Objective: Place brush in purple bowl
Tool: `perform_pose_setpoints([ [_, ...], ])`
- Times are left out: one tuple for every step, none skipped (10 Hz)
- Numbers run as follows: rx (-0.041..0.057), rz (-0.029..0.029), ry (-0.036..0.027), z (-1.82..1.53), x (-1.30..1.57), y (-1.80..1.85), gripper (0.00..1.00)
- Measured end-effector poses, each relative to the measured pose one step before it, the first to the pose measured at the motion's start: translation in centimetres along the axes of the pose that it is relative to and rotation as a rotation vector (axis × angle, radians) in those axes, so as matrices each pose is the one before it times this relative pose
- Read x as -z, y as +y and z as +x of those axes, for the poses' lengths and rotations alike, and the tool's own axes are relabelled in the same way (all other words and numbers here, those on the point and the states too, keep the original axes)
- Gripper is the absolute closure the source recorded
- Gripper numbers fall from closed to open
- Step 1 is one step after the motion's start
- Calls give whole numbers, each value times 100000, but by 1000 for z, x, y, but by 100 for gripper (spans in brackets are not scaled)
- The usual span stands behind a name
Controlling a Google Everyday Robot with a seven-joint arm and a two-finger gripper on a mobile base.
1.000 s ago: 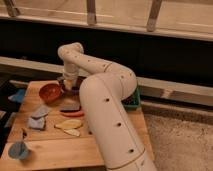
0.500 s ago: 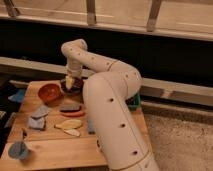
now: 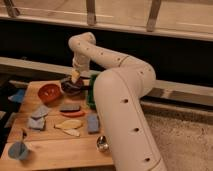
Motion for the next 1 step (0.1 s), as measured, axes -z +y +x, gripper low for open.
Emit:
perform_pose_setpoints([
  [345,-205,-32,-194,-59,253,28],
])
